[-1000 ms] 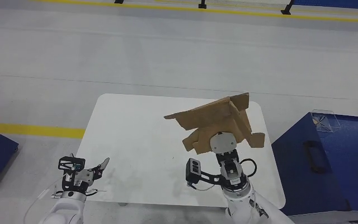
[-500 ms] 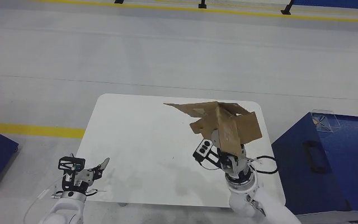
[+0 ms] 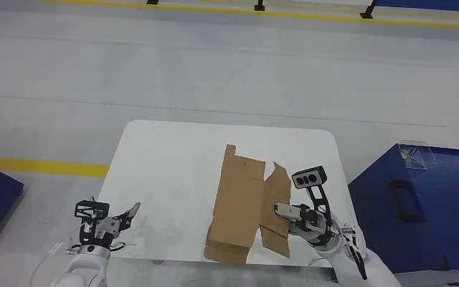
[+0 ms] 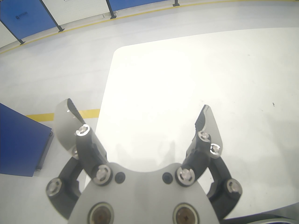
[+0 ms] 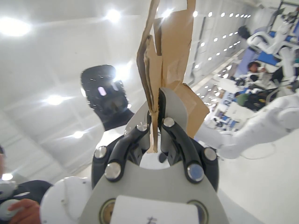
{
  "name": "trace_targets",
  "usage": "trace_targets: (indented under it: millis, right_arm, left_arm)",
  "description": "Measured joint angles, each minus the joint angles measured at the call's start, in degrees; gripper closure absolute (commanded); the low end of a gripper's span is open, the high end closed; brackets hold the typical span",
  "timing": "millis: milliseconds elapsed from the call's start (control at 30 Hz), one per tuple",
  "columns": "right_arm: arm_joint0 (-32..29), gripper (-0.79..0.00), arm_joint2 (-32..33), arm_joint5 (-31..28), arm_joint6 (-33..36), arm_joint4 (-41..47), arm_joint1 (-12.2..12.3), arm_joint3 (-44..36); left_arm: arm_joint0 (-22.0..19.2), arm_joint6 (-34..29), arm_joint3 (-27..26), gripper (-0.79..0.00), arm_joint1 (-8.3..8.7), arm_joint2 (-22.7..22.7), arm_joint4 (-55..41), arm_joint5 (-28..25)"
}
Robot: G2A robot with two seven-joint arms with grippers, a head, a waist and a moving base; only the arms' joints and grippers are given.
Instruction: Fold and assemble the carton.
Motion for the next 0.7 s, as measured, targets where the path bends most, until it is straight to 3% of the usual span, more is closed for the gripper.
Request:
trace_targets:
  millis: [67, 167, 467, 567, 700]
  right_arm:
    - [-0.5, 0.0, -0.5, -2.7, -1.0, -3.3, -0.3, 0.9]
    - [-0.9, 0.0, -0.7, -5.4, -2.9, -1.2, -0.7, 1.1]
    - [-0.7, 0.0, -0.1, -5.2, -3.8, -1.6, -0.7, 1.7]
    - [-0.6, 0.0, 0.5, -4.0, -7.0, -9.4, -0.7, 3.2]
    - [-0.1, 0.0, -0.3, -2.3, -8.0, -18.4, -0.8, 5.4]
  left_arm:
    - [0.0, 0.0, 0.0, -0.785, 0.0, 0.0, 0.0, 0.0]
    - [0.0, 0.0, 0.0, -0.785, 0.0, 0.0, 0.0, 0.0]
    - [0.2, -0.5, -0.4, -0.785, -0.05, 0.2, -0.5, -0.5]
    - [0.5, -7.4, -4.8, -0.785, -0.09, -2.9, -9.0, -6.2]
    - [-0.3, -22.6, -9.6, -0.785, -0.3, -8.2, -40.2, -7.9]
